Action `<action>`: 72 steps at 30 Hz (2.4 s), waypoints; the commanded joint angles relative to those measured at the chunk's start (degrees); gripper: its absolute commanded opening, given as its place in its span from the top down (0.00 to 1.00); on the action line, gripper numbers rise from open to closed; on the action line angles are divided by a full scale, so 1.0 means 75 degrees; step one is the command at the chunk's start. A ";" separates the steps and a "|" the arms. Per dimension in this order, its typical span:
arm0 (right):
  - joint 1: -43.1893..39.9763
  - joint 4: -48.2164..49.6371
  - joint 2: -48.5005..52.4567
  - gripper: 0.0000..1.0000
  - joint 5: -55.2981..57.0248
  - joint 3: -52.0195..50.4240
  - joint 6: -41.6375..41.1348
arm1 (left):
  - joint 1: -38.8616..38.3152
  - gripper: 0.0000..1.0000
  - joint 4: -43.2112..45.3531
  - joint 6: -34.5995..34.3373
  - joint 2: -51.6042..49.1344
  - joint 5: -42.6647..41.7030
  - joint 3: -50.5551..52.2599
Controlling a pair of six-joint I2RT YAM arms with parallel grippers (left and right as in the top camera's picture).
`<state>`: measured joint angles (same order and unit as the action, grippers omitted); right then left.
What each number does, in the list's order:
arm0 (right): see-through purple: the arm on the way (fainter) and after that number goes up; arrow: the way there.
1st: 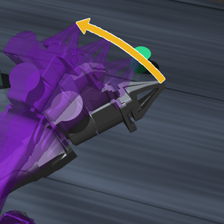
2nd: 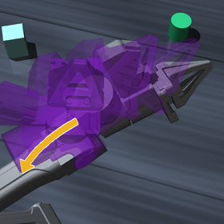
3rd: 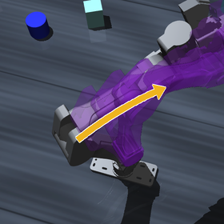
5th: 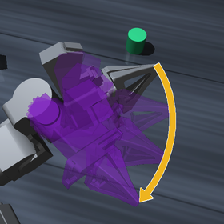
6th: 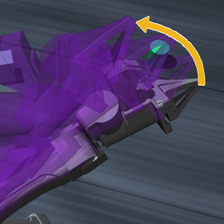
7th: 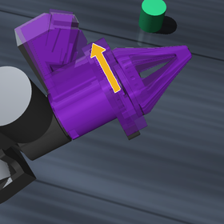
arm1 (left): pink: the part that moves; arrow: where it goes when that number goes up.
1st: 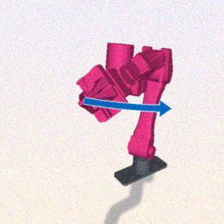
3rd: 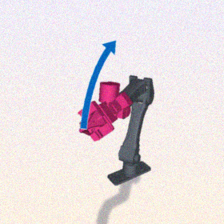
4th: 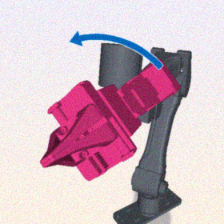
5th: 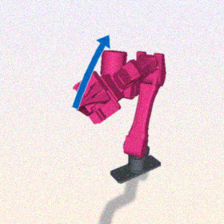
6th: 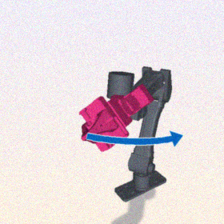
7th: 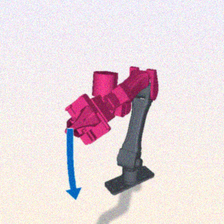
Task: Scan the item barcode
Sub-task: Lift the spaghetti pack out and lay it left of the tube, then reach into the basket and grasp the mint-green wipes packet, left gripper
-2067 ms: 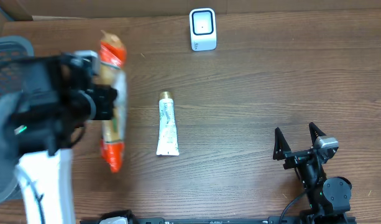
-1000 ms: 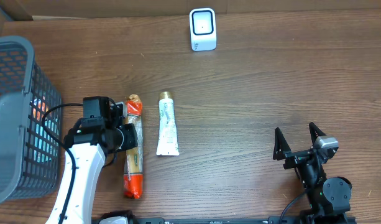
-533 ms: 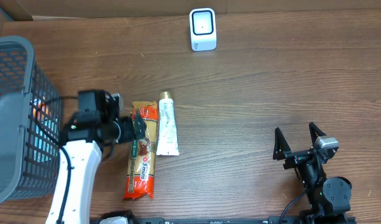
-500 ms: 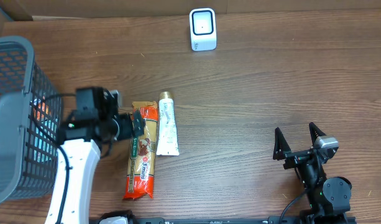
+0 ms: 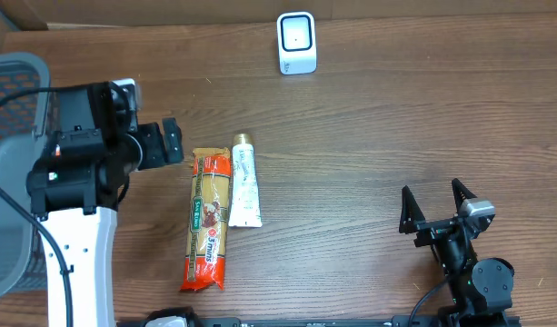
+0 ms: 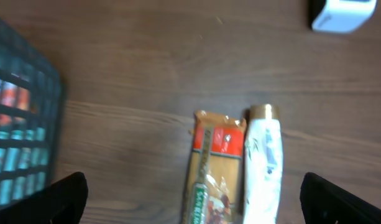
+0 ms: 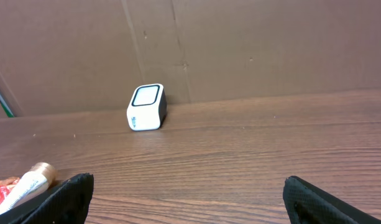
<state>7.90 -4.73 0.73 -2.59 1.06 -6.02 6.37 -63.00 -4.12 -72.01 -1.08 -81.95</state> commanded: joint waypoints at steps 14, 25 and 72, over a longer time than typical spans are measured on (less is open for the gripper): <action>-0.0026 0.0026 -0.0076 0.00 -0.0009 -0.0082 -0.0023 | 0.1201 0.00 0.0259 -0.0871 0.0111 0.0388 -0.2471; -0.0026 0.0026 -0.0076 0.00 -0.0009 -0.0082 -0.0026 | 0.2990 0.00 0.0449 -0.0697 0.0003 0.0367 -0.3144; -0.0026 0.0026 -0.0076 0.00 -0.0009 -0.0082 -0.0026 | 0.5537 0.10 -0.0175 0.1431 -0.3124 -0.0408 -0.3127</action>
<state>7.90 -4.75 0.73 -2.59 1.06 -5.98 47.05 -62.70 1.13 -91.88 0.62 -104.71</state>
